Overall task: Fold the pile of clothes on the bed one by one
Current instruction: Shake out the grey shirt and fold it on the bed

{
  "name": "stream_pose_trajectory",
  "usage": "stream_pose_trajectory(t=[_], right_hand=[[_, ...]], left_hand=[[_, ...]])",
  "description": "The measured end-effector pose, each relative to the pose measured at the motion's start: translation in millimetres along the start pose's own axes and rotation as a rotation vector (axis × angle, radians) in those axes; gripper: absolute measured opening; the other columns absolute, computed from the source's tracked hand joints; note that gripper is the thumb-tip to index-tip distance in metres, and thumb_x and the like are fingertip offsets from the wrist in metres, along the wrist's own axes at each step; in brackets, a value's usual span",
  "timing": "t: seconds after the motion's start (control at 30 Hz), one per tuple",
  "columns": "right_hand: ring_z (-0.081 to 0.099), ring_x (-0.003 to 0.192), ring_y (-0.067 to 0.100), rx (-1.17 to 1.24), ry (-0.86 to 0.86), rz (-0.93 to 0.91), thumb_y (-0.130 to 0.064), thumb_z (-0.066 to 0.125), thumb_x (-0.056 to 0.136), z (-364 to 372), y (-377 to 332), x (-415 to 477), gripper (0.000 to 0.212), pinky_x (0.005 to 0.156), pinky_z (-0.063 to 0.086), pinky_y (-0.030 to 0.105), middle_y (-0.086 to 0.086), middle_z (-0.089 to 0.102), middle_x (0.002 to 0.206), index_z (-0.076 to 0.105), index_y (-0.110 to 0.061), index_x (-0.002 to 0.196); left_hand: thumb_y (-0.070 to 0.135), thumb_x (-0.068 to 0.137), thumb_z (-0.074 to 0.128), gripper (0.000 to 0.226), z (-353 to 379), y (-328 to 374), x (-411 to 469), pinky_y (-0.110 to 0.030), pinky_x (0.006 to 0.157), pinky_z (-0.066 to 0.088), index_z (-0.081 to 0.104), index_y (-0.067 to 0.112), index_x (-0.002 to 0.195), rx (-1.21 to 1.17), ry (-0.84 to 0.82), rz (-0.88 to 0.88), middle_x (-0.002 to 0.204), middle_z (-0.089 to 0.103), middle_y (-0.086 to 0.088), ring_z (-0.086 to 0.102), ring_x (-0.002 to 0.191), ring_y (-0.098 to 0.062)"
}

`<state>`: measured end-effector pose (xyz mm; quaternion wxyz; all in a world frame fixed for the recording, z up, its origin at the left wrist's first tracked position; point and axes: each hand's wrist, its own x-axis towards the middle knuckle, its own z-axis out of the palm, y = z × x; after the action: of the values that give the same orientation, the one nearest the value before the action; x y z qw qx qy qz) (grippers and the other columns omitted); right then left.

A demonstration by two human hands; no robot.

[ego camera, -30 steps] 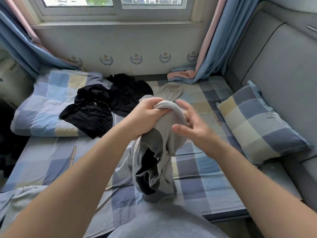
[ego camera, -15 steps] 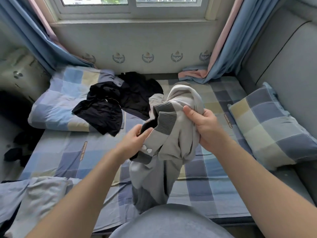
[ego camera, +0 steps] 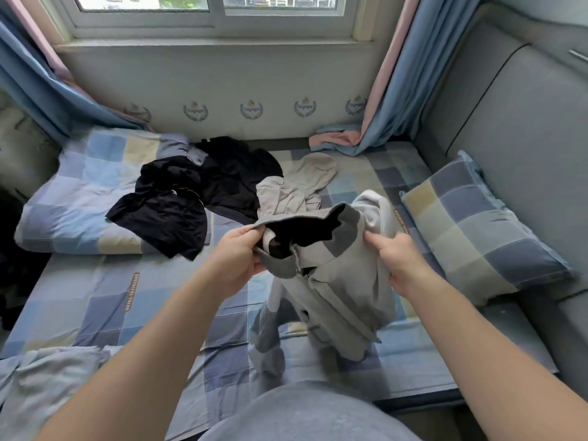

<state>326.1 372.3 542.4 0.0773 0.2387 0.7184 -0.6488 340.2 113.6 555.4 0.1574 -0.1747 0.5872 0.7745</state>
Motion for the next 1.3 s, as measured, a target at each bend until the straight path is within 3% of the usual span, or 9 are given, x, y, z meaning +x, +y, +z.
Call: stream_pose_trajectory(t=[0.2, 0.3, 0.4, 0.57, 0.73, 0.9, 1.03, 1.2, 1.3], right_hand=[[0.041, 0.127, -0.003, -0.249, -0.292, -0.34, -0.037, 0.075, 0.087, 18, -5, -38, 0.075, 0.103, 0.035, 0.022, -0.016, 0.04, 0.146, 0.034, -0.034, 0.15], [0.057, 0.118, -0.006, -0.286, -0.518, -0.435, -0.028, 0.077, 0.086, 41, -12, -47, 0.059, 0.099, 0.049, 0.022, -0.015, 0.06, 0.132, 0.048, -0.042, 0.135], [0.066, 0.101, 0.003, -0.453, -0.5, -0.462, -0.021, 0.074, 0.087, 59, -12, -38, 0.037, 0.093, 0.055, 0.033, -0.015, 0.07, 0.104, 0.058, -0.046, 0.11], [0.066, 0.083, 0.017, -0.642, -0.573, -0.414, -0.003, 0.069, 0.088, 81, -13, -14, 0.018, 0.08, 0.053, 0.035, -0.002, 0.071, 0.088, 0.066, -0.02, 0.093], [0.05, 0.065, 0.019, -0.662, -0.476, -0.517, -0.005, 0.067, 0.092, 86, -46, 7, 0.013, 0.06, 0.04, 0.029, -0.001, 0.061, 0.077, 0.058, -0.014, 0.089], [0.058, 0.086, 0.025, -0.953, -0.256, -0.746, 0.0, 0.054, 0.085, 105, -87, 22, 0.023, 0.07, 0.049, 0.032, 0.003, 0.061, 0.093, 0.064, -0.019, 0.09], [0.058, 0.098, 0.031, -1.167, -0.063, -0.728, -0.007, 0.056, 0.082, 116, -107, 27, 0.017, 0.081, 0.05, 0.037, 0.005, 0.058, 0.098, 0.063, -0.022, 0.085], [0.057, 0.077, 0.032, -0.856, -0.152, -0.603, -0.01, 0.05, 0.076, 114, -154, -2, 0.017, 0.065, 0.047, 0.035, 0.01, 0.064, 0.076, 0.066, -0.009, 0.082], [0.05, 0.062, 0.019, -0.538, -0.324, -0.478, -0.004, 0.046, 0.091, 109, -188, -42, 0.021, 0.055, 0.039, 0.026, 0.007, 0.055, 0.069, 0.067, -0.005, 0.091]], left_hand=[[0.019, 0.107, 0.046, 0.031, 36, 26, -19, -0.032, 0.076, 0.056, 0.069, -0.002, 0.107, 0.059, -0.11, 0.083, 0.097, 0.071, -0.016, 0.068, 0.086, -0.024], [0.024, 0.105, 0.05, 0.034, 40, 35, -26, -0.029, 0.07, 0.058, 0.064, -0.007, 0.11, 0.129, -0.169, 0.103, 0.099, 0.067, -0.023, 0.067, 0.085, -0.027], [0.024, 0.104, 0.052, 0.031, 30, 49, -33, -0.025, 0.063, 0.058, 0.064, -0.004, 0.108, 0.161, -0.175, 0.136, 0.091, 0.066, -0.018, 0.066, 0.076, -0.022], [0.0, 0.092, 0.063, 0.022, -9, 84, -48, -0.025, 0.06, 0.057, 0.065, -0.01, 0.112, 0.314, -0.283, 0.153, 0.09, 0.071, -0.017, 0.072, 0.072, -0.02], [0.001, 0.08, 0.07, 0.026, -66, 96, -23, -0.027, 0.059, 0.041, 0.069, 0.026, 0.074, 1.085, 0.249, 0.377, 0.067, 0.063, 0.004, 0.055, 0.06, -0.013], [-0.001, 0.077, 0.053, 0.027, -74, 116, -20, -0.031, 0.069, 0.04, 0.062, 0.024, 0.083, 1.359, 0.475, 0.46, 0.084, 0.051, 0.005, 0.051, 0.084, -0.022], [-0.002, 0.079, 0.048, 0.026, -79, 141, -24, -0.036, 0.073, 0.049, 0.061, 0.019, 0.087, 1.401, 0.531, 0.446, 0.1, 0.052, -0.003, 0.054, 0.087, -0.025], [0.0, 0.076, 0.047, 0.025, -105, 171, -40, -0.031, 0.065, 0.046, 0.06, 0.02, 0.079, 1.388, 0.491, 0.435, 0.084, 0.057, -0.003, 0.056, 0.08, -0.027], [0.006, 0.077, 0.05, 0.017, -126, 196, -47, -0.027, 0.052, 0.031, 0.052, 0.016, 0.063, 1.038, 0.319, 0.449, 0.058, 0.046, 0.0, 0.041, 0.058, -0.023]])
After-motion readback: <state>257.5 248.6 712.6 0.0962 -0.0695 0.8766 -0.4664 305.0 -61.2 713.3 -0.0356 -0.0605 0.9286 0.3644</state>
